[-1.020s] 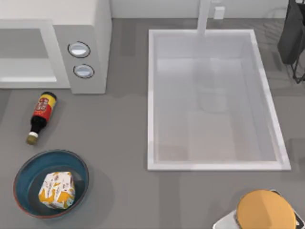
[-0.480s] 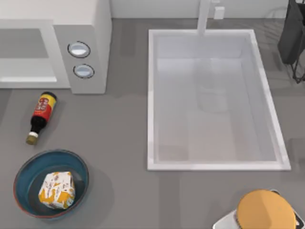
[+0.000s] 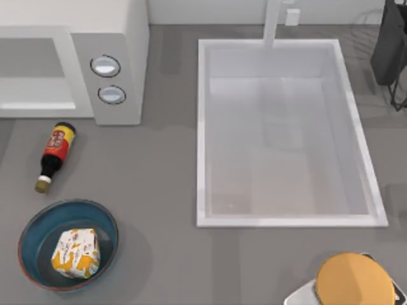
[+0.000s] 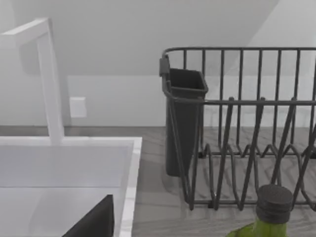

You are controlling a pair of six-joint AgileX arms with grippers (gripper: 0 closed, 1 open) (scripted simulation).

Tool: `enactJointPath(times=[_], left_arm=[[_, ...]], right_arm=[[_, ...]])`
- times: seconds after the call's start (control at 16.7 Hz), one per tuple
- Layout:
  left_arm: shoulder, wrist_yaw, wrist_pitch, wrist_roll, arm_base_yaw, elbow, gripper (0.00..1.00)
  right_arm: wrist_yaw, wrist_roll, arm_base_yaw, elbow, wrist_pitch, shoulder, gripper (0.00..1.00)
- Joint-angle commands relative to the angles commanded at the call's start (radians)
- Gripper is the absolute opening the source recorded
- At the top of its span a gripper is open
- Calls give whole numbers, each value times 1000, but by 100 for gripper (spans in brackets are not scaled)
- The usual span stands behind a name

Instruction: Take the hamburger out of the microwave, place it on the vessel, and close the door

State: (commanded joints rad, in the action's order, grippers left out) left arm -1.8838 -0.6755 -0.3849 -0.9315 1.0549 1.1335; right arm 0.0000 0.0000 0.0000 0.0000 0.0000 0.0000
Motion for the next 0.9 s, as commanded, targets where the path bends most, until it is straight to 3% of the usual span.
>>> enactJointPath(times=[0.3,0.9], left_arm=[[37,7,7,13,-12,-36,0],[304,84,174,180,-157,-373,0]], right_arm=[[0,0,0,0,0,0,100],[0,0,0,0,0,0,100]])
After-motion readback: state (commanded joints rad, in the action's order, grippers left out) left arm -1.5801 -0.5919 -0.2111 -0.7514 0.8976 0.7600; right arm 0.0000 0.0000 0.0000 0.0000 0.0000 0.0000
